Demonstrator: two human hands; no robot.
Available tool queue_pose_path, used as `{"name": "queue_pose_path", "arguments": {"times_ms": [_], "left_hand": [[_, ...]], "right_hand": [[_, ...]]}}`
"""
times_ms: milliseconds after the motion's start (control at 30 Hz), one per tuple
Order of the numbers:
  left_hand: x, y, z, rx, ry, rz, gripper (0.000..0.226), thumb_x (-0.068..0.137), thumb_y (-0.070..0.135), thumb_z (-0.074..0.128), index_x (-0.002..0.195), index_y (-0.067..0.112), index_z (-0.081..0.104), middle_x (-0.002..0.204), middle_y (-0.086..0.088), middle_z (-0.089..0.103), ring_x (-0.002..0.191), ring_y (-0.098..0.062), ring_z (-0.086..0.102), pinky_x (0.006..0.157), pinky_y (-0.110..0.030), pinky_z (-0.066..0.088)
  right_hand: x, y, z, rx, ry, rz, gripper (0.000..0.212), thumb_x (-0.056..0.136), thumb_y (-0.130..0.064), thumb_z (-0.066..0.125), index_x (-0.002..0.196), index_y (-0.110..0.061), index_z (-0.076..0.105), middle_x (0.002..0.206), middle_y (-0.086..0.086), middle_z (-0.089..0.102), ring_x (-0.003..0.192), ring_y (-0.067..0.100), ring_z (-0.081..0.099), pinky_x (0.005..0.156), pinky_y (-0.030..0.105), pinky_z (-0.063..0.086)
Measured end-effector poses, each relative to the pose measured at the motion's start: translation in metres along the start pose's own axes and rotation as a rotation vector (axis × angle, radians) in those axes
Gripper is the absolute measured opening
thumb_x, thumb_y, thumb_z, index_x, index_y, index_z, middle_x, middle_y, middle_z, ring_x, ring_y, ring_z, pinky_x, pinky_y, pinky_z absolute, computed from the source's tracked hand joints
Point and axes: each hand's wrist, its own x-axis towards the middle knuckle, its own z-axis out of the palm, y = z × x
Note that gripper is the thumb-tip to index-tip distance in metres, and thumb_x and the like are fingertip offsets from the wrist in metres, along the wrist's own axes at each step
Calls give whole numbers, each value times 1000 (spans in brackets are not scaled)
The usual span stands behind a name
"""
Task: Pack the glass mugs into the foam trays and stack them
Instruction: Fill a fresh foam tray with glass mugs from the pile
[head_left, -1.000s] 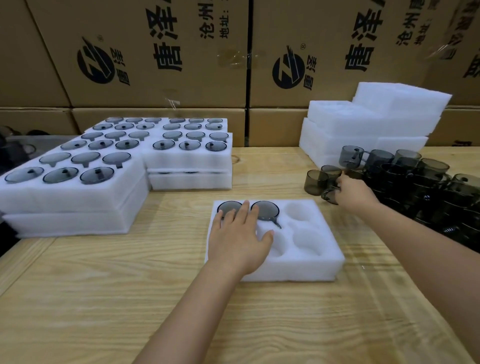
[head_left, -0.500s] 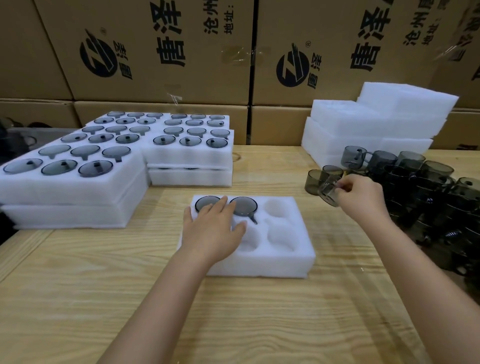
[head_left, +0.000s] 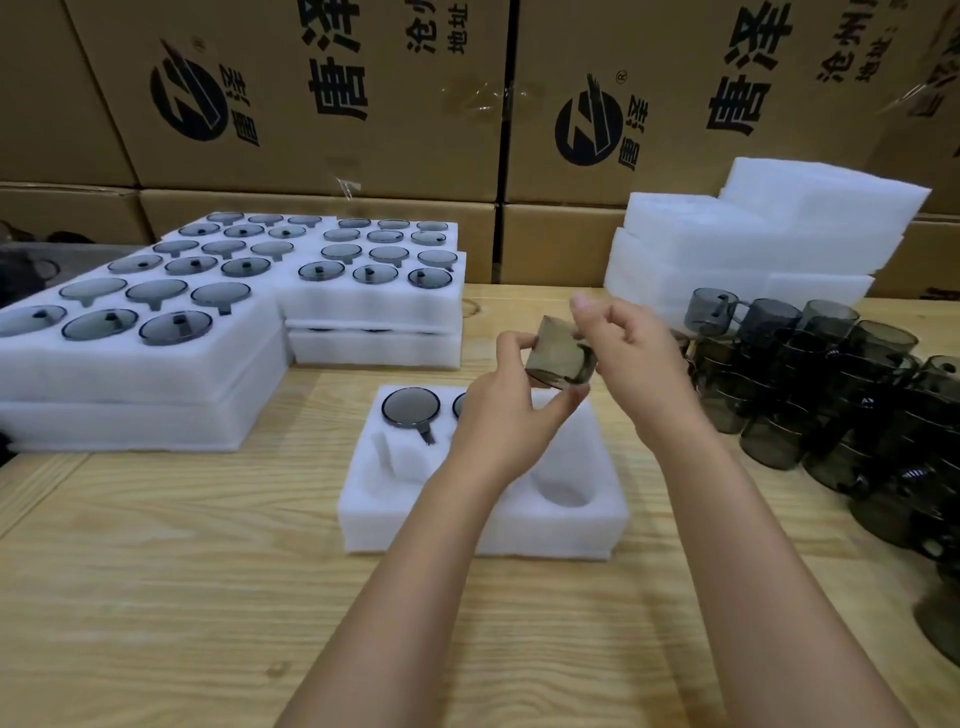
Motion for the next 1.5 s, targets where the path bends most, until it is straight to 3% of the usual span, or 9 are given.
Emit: {"name": "queue_pose_path", "arguments": {"times_ms": [167, 300, 567, 900, 1033, 1133, 1233, 1333, 1500], "left_hand": [[-5, -2, 4, 146, 1, -4, 55, 78, 51, 70, 109, 21, 35, 101, 2, 67, 95, -26, 59, 74, -39, 49], [-3, -10, 3, 130, -72, -71, 48, 75, 39, 73, 106, 21, 40, 102, 6, 63, 91, -20, 58, 69, -36, 48], [-3, -12, 3, -66, -56, -164, 47, 89, 33, 31, 133, 35, 46, 107, 9, 61, 104, -22, 55, 83, -36, 46], [-3, -12, 11, 226, -21, -68, 45, 102, 41, 26, 133, 16, 47, 109, -8, 66, 111, -30, 52, 90, -41, 41], [-6, -11, 9, 39, 20, -81, 48, 100, 50, 20, 115, 23, 57, 102, 2, 65, 103, -26, 54, 85, -39, 45], [-3, -14, 10, -15, 20, -73, 71, 91, 67, 11, 143, 24, 34, 129, -5, 58, 122, -31, 49, 99, -43, 41], [-3, -11, 10, -160, 86, -45, 77, 86, 67, 16, 152, 29, 5, 157, 4, 24, 142, -13, 25, 110, -29, 25], [0, -15, 13, 75, 22, 19, 73, 89, 64, 16, 153, 31, 4, 161, 10, -1, 147, -8, -4, 116, -35, 9], [6, -19, 19, 425, -125, -34, 59, 96, 54, 24, 146, 23, 35, 157, 8, 24, 148, -19, 0, 116, -40, 0]], "right_hand": [[-1, 22, 3, -93, -138, 107, 57, 78, -52, 67, 125, -24, 52, 109, -8, 60, 96, 4, 55, 64, 14, 39], [0, 33, -1, -239, -220, 19, 50, 80, -49, 67, 123, -27, 57, 110, -12, 62, 84, -5, 51, 58, 8, 35], [-2, 39, 10, -479, -226, -144, 58, 84, -46, 62, 132, -15, 53, 121, 0, 57, 105, 12, 52, 79, 19, 32], [-4, 37, 19, -635, -339, -157, 50, 87, -29, 54, 135, -15, 48, 132, 4, 49, 123, 23, 42, 98, 32, 37], [13, 22, 13, -490, -499, -30, 50, 88, -33, 49, 135, -18, 48, 141, 3, 44, 133, 21, 35, 106, 34, 32], [24, 8, 27, -420, -535, -33, 34, 97, -35, 39, 124, -20, 53, 133, 2, 50, 127, 23, 42, 103, 35, 32], [25, 11, 50, -769, -677, -117, 27, 96, -37, 36, 116, -24, 48, 121, 2, 53, 118, 28, 46, 102, 48, 36], [26, 28, 59, -1075, -662, -107, 42, 96, -36, 34, 137, -26, 36, 143, 0, 39, 134, 21, 32, 111, 48, 24], [15, 51, 66, -1182, -599, -178, 45, 97, -36, 38, 140, -23, 34, 141, -1, 43, 131, 17, 38, 111, 41, 24]]}}
